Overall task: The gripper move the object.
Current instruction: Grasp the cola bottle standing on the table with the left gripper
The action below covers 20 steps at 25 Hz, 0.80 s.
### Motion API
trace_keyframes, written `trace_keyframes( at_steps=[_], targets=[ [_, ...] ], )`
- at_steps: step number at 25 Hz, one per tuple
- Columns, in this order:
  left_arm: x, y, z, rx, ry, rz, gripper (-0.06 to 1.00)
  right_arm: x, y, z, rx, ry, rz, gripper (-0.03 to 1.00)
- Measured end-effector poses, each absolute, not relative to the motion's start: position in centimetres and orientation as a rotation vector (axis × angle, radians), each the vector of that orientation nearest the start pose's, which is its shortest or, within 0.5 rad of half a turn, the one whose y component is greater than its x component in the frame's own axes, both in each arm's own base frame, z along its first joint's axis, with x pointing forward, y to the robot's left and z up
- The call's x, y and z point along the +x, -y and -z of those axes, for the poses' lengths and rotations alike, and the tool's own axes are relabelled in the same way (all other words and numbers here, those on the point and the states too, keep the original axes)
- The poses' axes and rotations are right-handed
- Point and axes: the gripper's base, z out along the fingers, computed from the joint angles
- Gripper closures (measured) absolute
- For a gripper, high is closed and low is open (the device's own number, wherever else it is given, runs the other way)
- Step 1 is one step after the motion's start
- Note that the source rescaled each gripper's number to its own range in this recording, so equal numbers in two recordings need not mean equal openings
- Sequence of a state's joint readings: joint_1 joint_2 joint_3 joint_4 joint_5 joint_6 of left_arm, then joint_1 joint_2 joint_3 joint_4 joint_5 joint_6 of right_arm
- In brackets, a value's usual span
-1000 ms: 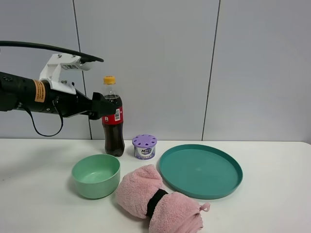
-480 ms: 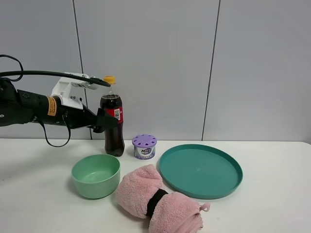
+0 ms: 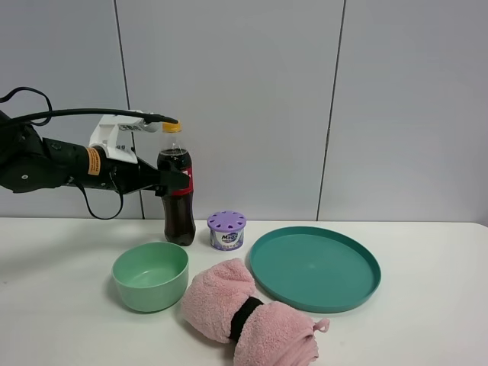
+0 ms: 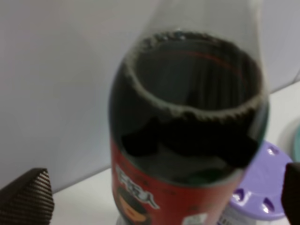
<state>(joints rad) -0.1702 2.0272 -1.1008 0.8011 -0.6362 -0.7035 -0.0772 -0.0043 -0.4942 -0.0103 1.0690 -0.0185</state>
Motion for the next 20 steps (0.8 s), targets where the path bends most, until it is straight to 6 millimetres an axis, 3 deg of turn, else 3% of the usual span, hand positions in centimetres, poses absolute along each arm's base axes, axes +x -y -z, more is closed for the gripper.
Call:
trace_keyframes(
  at_steps=[10, 20],
  targets=[
    [42.3, 12.5, -14.7, 0.441, -1.867, 0.541, -0.06, -0.5, 0.0, -27.5, 0.061, -2.054, 0.072, -0.03],
    [44.0, 12.8, -14.0, 0.448, -1.87, 0.51, -0.06, -0.5, 0.0, -27.5, 0.061, -2.054, 0.072, -0.03]
  ],
)
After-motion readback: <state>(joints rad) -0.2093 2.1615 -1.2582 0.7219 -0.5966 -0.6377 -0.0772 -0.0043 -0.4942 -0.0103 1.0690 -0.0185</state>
